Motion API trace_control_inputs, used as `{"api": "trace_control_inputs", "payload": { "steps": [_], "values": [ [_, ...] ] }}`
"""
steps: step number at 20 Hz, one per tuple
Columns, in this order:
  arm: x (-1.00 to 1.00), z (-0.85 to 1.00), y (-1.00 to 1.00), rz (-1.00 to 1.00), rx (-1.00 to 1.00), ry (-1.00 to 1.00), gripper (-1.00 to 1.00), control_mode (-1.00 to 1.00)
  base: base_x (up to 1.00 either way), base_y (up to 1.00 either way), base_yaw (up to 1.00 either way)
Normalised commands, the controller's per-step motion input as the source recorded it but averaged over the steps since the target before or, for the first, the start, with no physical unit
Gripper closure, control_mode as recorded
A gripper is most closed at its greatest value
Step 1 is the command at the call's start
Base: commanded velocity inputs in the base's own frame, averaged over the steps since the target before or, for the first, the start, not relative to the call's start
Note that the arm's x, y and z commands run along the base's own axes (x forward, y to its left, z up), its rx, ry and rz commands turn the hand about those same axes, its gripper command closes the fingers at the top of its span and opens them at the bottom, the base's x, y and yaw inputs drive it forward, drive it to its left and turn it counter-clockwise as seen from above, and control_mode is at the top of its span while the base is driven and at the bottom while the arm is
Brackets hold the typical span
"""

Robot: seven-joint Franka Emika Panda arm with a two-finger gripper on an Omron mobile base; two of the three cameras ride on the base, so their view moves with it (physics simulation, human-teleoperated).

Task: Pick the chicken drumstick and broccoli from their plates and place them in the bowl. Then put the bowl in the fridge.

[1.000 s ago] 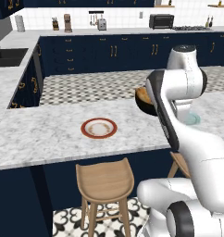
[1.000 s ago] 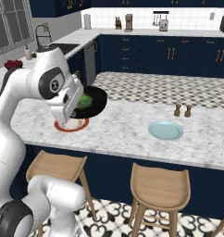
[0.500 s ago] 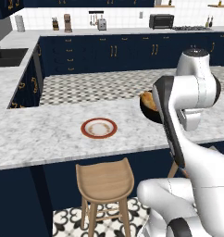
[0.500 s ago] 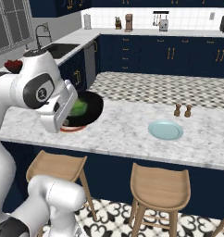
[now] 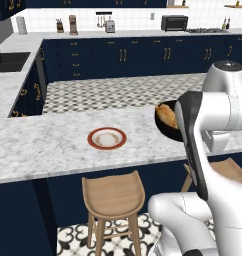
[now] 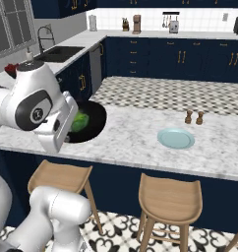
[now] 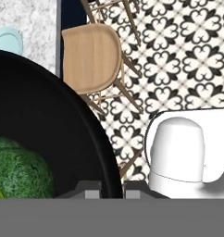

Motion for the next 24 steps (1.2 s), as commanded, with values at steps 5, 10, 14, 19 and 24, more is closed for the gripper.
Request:
{"api": "trace_control_inputs", "payload": {
  "steps": [5,10,14,19,24],
  "values": [
    [0.00,0.00,0.00,0.12,0.00,0.00,1.00,-1.00,0.00,0.00,0.00],
    [0.04,0.00,0.07,0.03,0.00,0.00,1.00,-1.00,0.00,0.00,0.00],
    [0.18,0.00,0.03,0.00,0.00,0.00,1.00,-1.00,0.00,0.00,0.00],
    [0.01,0.00,0.00,0.00,0.00,0.00,1.00,1.00,-0.49,-0.12,-0.03],
    [0.00,0.00,0.00,0.00,0.00,0.00,1.00,1.00,-1.00,-0.53,-0.21]
  ]
}}
